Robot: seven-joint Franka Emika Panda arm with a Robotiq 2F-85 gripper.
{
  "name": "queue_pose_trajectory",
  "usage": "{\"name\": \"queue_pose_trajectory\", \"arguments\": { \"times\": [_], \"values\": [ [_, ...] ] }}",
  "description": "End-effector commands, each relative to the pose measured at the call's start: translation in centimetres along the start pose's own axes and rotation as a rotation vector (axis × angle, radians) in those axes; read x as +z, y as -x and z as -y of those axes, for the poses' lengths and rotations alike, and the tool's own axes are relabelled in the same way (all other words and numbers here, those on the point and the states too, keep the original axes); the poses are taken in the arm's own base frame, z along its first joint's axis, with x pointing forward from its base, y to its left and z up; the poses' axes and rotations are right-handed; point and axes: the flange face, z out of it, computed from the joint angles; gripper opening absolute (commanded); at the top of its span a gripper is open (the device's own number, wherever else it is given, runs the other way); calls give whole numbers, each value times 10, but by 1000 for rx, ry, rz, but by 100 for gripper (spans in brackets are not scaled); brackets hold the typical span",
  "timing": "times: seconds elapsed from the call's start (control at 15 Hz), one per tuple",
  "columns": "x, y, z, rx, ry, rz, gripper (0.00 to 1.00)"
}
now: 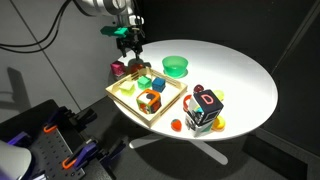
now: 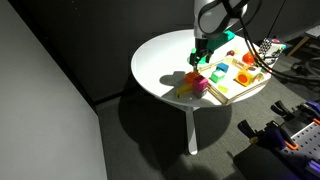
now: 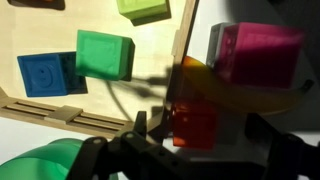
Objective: Put the pink block on the tray
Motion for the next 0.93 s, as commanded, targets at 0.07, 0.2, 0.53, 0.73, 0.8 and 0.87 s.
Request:
{"name": "queue_pose_trajectory", "arguments": {
  "times": [0.07,0.2,0.53,0.73,0.8,0.87],
  "values": [
    [-1,-7,26,37,4,-41,100],
    [-2,-4,37,26,-2,-20,100],
    [1,6,57,-16,-13,48,100],
    [6,13,65,-26,-13,99,100],
    [7,15,68,-30,-12,113,100],
    [8,17,69,-34,-11,124,100]
  ]
}}
